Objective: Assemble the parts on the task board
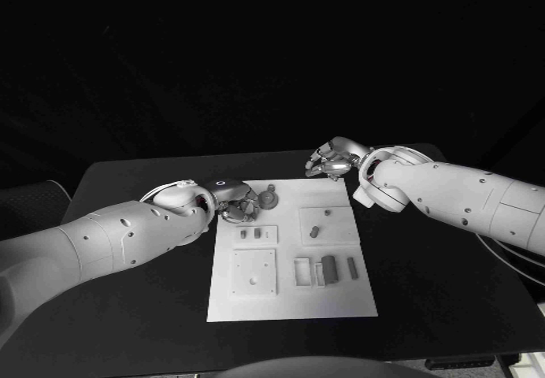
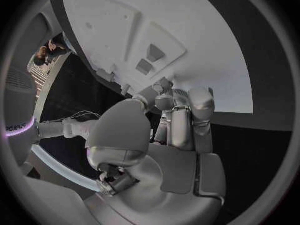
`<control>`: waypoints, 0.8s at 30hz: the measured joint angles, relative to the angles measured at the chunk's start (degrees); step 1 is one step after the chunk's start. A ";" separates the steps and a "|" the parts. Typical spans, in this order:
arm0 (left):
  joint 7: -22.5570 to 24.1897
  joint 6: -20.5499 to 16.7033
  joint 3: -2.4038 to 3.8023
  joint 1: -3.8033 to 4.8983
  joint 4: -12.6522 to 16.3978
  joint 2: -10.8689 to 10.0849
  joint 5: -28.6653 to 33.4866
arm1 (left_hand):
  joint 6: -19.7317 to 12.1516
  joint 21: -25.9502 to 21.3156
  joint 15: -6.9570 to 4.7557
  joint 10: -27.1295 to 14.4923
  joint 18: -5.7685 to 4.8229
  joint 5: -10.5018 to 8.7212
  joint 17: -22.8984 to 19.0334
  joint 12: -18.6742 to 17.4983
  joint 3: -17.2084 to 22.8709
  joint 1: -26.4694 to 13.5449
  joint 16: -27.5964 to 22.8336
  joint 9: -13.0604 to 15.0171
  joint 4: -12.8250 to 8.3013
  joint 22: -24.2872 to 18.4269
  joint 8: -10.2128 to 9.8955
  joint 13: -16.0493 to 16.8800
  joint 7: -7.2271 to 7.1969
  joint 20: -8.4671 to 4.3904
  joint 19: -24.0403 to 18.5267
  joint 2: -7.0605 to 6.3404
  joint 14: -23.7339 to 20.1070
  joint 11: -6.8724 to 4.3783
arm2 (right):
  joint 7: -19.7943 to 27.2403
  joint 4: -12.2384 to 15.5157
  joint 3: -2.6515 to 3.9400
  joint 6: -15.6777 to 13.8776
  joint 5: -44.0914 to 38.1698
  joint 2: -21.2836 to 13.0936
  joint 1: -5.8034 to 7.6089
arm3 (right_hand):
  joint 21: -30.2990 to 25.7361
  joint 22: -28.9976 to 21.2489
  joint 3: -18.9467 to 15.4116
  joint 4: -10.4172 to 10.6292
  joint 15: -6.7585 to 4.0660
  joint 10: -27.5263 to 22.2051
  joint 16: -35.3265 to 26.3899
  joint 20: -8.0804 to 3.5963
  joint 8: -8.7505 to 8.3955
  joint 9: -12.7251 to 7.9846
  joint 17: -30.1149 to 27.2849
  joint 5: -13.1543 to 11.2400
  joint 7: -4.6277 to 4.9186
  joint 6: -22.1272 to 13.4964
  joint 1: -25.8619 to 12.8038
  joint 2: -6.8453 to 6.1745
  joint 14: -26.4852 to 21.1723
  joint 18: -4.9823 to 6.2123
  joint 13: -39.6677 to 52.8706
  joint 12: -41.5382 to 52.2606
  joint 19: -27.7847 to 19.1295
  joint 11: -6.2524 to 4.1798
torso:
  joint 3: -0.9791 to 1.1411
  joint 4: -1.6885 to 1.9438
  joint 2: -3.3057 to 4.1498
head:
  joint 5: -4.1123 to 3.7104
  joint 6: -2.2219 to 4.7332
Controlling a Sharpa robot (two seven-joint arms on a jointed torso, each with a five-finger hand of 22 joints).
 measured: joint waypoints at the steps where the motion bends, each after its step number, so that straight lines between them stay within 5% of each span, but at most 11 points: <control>1: 0.00 0.02 0.00 0.00 -0.01 0.01 -0.04 | 0.00 0.00 0.00 0.00 0.00 0.00 0.00 0.00 0.00 0.00 0.00 0.02 0.00 0.00 0.00 0.00 0.00 0.00 0.00 0.00 0.00 0.00 | 0.00 0.00 0.00 0.00 0.00 0.00 0.00 | 0.00 0.00 0.00 0.00 0.01 0.00 0.00 0.00 0.00 0.00 0.00 0.00 0.04 -0.04 0.00 0.00 0.01 0.00 0.00 0.00 0.00 0.00 | 0.01 0.01 0.00 | 0.00 0.00; 24: -0.14 0.97 0.00 0.02 -0.43 0.33 -0.38 | 0.00 0.00 0.00 0.12 0.00 0.00 -0.02 0.00 0.14 0.00 0.00 0.12 -0.14 0.04 -0.01 0.00 0.00 0.00 0.00 0.00 0.00 0.06 | 0.00 -0.01 0.00 0.00 0.00 0.03 0.00 | 0.00 0.00 0.00 0.00 0.09 0.00 0.00 0.00 0.00 0.04 0.00 0.00 0.17 0.06 0.00 0.00 0.07 0.03 0.00 0.00 0.00 0.00 | -0.02 0.03 0.01 | -0.02 -0.10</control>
